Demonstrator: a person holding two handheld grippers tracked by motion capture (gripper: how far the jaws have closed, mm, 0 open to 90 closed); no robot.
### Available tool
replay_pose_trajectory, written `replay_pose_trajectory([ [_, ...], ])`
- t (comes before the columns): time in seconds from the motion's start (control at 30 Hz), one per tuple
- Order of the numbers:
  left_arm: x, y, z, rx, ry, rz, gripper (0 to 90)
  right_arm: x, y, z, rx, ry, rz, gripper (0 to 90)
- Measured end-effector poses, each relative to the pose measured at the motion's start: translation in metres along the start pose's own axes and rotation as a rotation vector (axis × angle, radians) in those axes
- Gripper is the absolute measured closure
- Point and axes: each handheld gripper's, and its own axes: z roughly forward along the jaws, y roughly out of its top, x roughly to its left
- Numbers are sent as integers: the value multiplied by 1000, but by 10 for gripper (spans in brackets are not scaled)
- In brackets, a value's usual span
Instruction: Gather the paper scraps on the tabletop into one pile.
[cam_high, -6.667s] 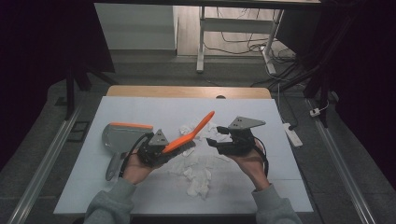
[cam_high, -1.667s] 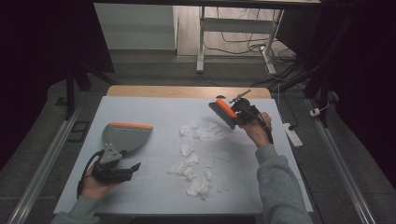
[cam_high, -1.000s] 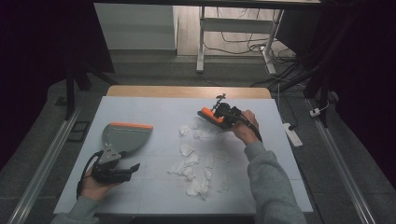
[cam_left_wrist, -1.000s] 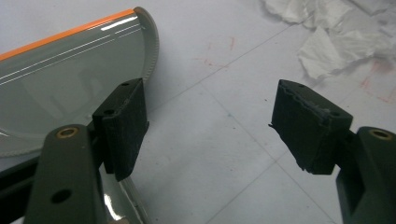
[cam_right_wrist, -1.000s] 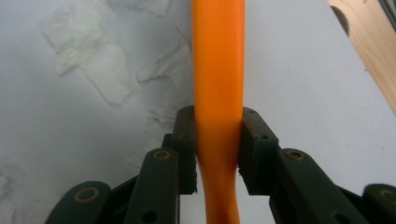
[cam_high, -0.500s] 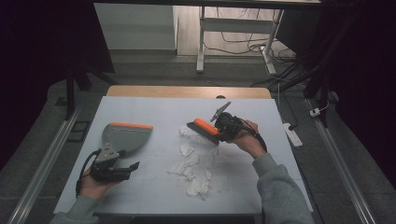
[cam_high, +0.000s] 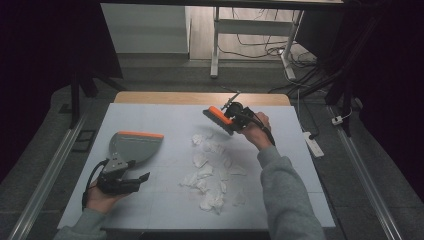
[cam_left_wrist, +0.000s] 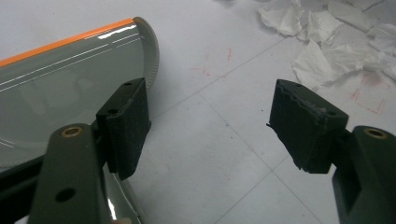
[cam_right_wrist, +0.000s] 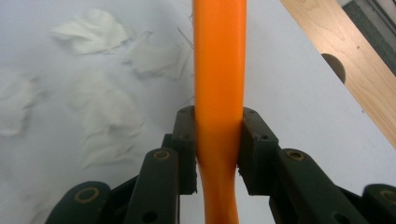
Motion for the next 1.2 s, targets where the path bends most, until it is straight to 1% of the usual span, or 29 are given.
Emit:
replay_pose_trajectory([
  [0.1,2,-1,0,-2,1,-4,295,-1,12,15,39,-4,-43,705],
  [0.17,4,-2,-1,-4,0,-10,295,0,18,23,55,-9,-65,705],
  [0.23,6,-3,-2,-5,4,-16,295,2,22,27,38,25,-50,705],
  [0.27,7,-3,-2,-7,6,-20,295,5,24,29,37,31,-70,705],
  [0.33,8,-4,-4,-9,10,-25,295,14,27,30,54,47,-109,706],
  [0.4,9,-5,-4,-9,14,-26,295,23,28,29,77,53,-148,707],
  [0.47,9,-5,-5,-10,18,-25,295,28,26,25,87,74,-158,707],
  [0.5,9,-5,-6,-10,19,-24,295,30,25,23,78,87,-174,707],
  [0.53,9,-5,-6,-11,20,-25,295,34,22,20,79,106,-178,707],
  [0.6,9,-6,-6,-10,22,-26,295,41,16,15,72,129,-189,707],
  [0.67,9,-5,-6,-12,23,-25,295,47,9,9,64,147,-201,707],
  [0.73,9,-5,-7,-13,26,-22,295,54,-1,2,45,172,-208,707],
  [0.8,8,-5,-7,-15,27,-21,295,59,-11,-3,23,198,-205,707],
  [0.83,8,-4,-6,-15,27,-22,295,62,-17,-7,3,208,-208,707],
  [0.87,8,-4,-6,-12,27,-21,295,63,-20,-10,-9,203,-205,706],
  [0.9,8,-4,-5,-9,27,-20,295,63,-23,-14,-22,194,-190,706],
  [0.97,7,-4,-4,-4,28,-17,295,57,-25,-22,-55,198,-157,706],
  [1.0,7,-4,-4,-4,28,-15,295,54,-25,-25,-78,193,-139,706],
  [1.07,6,-4,-4,-5,29,-14,295,49,-24,-32,-113,173,-119,706],
  [1.1,7,-4,-4,-4,29,-15,295,47,-23,-33,-124,163,-107,706],
  [1.2,7,-4,-3,-2,29,-17,295,42,-17,-34,-140,136,-97,706],
])
